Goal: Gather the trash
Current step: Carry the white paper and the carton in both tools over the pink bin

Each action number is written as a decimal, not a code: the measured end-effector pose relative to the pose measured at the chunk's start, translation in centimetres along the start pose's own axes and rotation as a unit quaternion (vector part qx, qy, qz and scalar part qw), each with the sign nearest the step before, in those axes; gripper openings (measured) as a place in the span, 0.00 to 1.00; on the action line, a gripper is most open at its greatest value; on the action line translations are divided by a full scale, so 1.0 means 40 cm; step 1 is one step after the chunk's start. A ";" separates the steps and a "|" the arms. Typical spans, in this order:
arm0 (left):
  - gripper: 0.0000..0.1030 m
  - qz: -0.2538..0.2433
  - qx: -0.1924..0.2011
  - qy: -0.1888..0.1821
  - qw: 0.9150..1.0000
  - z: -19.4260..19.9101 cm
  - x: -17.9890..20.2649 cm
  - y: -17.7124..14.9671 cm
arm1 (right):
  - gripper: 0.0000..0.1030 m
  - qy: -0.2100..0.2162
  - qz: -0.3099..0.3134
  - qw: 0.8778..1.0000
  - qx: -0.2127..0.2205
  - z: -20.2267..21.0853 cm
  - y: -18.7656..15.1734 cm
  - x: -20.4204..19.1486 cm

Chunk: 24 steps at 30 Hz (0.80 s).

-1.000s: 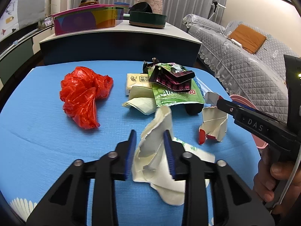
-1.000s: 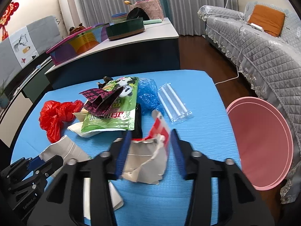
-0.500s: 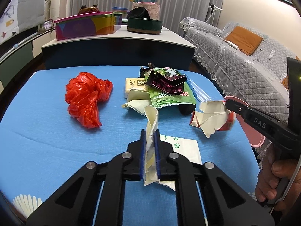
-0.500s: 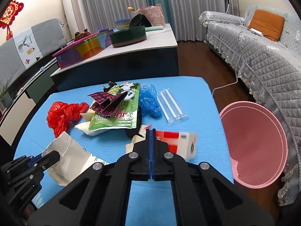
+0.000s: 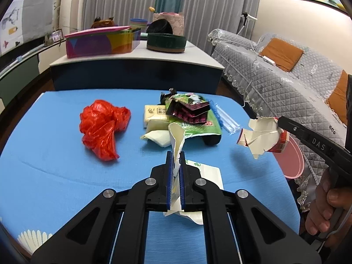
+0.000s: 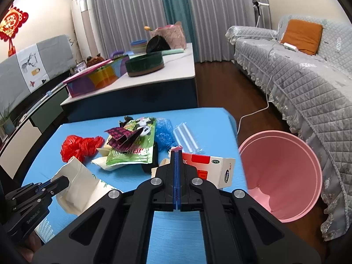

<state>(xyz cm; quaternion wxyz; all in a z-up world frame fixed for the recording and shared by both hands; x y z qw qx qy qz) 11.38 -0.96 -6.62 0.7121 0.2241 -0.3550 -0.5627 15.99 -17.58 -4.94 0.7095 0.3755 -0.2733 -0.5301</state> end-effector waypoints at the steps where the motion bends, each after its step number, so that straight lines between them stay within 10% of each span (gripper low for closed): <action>1: 0.05 -0.003 0.002 -0.001 1.000 0.005 0.007 0.000 | 0.00 -0.002 -0.001 1.000 0.003 0.007 0.002 0.005; 24: 0.05 -0.056 0.009 -0.069 0.996 -0.016 0.274 0.094 | 0.00 -0.070 -0.068 0.995 0.036 0.117 0.036 0.279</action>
Point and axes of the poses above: each gripper's, at about its wrist camera, not at the fingertips, and z roughly against the way its jaws point, x to its right, y to its top, the point moved 9 cm from there along -z, roughly the way its jaws point, and after that the axes turned 9 degrees about z, right-handed, at the moved point
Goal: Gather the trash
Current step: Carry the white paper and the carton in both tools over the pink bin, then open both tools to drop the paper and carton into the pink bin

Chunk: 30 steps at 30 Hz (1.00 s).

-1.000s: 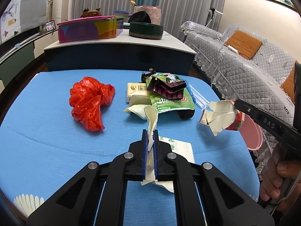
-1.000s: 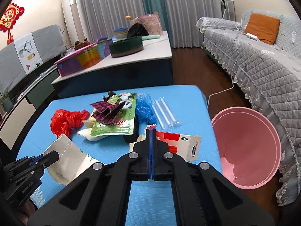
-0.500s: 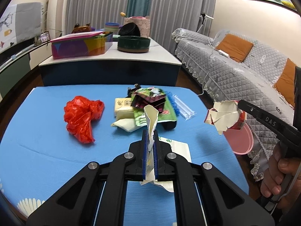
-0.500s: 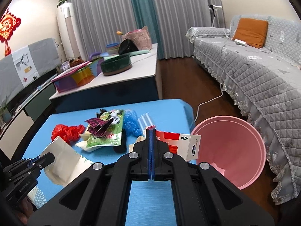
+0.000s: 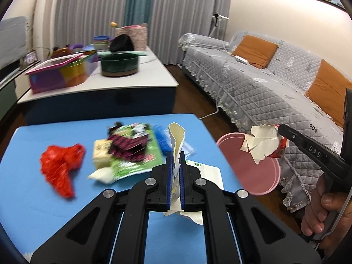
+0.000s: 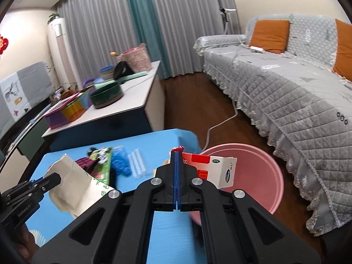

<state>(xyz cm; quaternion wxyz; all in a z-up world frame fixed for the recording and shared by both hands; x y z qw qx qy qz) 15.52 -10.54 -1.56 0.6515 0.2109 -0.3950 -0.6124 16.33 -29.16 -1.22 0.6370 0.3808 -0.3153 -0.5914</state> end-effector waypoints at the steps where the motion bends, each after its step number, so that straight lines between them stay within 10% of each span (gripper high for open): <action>1: 0.05 -0.004 -0.001 -0.005 1.000 -0.013 0.018 0.006 | 0.00 -0.002 -0.003 1.000 0.000 -0.002 0.003 0.015; 30: 0.12 -0.092 -0.064 -0.082 0.990 -0.337 0.369 -0.002 | 0.02 -0.069 -0.054 0.996 -0.030 -0.088 -0.010 0.267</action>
Point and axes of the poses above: each gripper's, at about its wrist camera, not at the fingertips, and z roughly against the way its jaws point, x to its right, y to its top, the point moved 9 cm from there along -z, roughly the way its jaws point, and after that the axes turned 9 degrees about z, right-handed, at the moved point
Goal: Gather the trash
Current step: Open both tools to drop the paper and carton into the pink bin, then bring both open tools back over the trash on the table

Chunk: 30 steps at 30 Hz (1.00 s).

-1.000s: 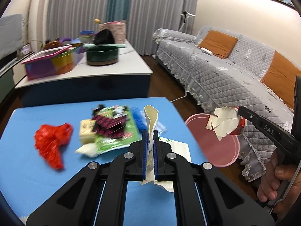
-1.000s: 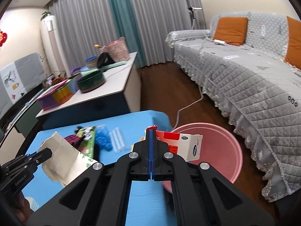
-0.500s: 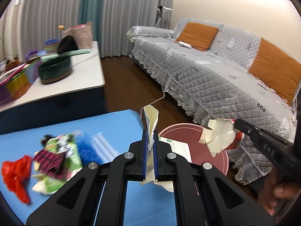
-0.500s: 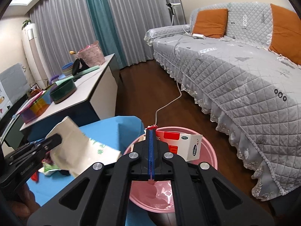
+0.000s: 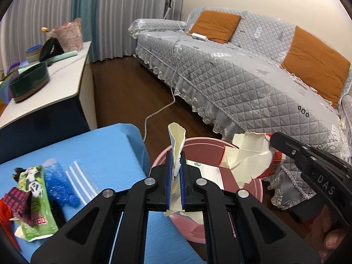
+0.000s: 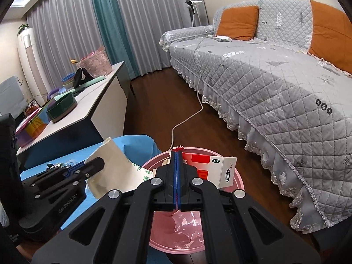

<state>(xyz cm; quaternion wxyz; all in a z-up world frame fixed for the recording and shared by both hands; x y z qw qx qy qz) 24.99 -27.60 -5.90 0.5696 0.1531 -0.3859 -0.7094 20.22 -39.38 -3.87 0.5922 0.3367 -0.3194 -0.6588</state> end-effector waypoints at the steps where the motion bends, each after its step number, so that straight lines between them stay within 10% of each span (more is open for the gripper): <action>1: 0.16 0.000 -0.001 0.000 1.000 -0.001 -0.002 -0.001 | 0.05 -0.001 -0.001 1.000 -0.003 -0.003 -0.002 0.001; 6: 0.27 0.008 0.006 0.012 1.000 0.009 -0.021 0.006 | 0.47 -0.016 -0.011 1.000 -0.005 0.001 -0.007 0.014; 30: 0.27 0.039 0.066 0.052 0.996 0.311 -0.157 0.000 | 0.47 0.015 0.023 0.998 0.051 0.100 0.041 -0.127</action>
Point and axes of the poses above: each gripper's, at about its wrist camera, not at the fingertips, and z roughly against the way its jaws point, x to its right, y to its top, the point moved 9 cm from there along -z, roughly the way its jaws point, and after that the axes turned 9 degrees about z, right-handed, at the moved point
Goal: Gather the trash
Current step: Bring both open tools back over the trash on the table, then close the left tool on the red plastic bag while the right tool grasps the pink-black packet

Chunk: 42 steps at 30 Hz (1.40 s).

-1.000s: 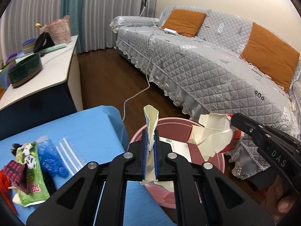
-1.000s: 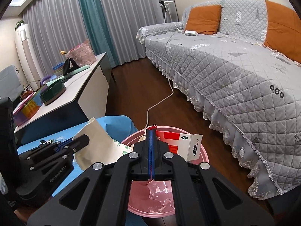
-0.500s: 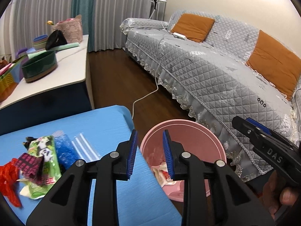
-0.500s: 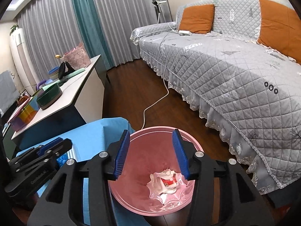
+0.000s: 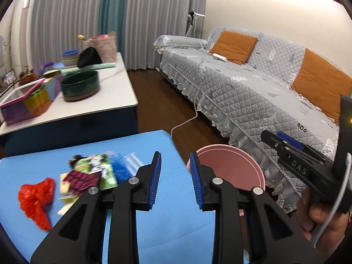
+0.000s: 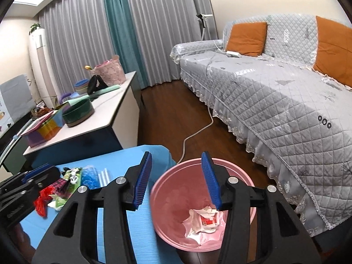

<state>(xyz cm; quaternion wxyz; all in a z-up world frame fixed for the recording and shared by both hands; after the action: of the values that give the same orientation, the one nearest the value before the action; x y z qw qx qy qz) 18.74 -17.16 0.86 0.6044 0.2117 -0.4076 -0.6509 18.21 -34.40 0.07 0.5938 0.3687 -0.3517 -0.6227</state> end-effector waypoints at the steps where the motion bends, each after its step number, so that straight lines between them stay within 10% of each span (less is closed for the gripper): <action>1: 0.27 0.002 0.002 0.002 1.000 0.013 -0.012 -0.002 | 0.47 0.003 -0.001 1.000 0.002 0.005 0.001 -0.006; 17: 0.27 0.072 0.038 0.071 0.994 0.200 -0.368 -0.055 | 0.33 0.065 0.005 0.998 0.019 0.050 -0.006 -0.196; 34: 0.27 0.144 0.042 0.150 0.977 0.187 -0.608 -0.118 | 0.29 0.155 0.060 0.986 -0.021 -0.052 -0.086 -0.479; 42: 0.48 0.179 0.029 0.181 0.967 0.151 -0.701 -0.141 | 0.41 0.198 0.079 0.976 -0.050 -0.129 -0.120 -0.617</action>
<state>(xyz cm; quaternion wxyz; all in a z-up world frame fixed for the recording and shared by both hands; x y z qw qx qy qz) 15.67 11.07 -6.16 0.7682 0.2668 -0.3415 -0.4713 21.01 -9.53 -5.60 0.7169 0.4257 -0.2235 -0.5049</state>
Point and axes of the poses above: each gripper's, at about its wrist camera, not at the fingertips, and z roughly against the way its jaws point, x to its right, y to its top, the point moved 9 cm from there along -z, roughly the way its jaws point, and after that the axes turned 9 degrees about z, right-handed, at the moved point
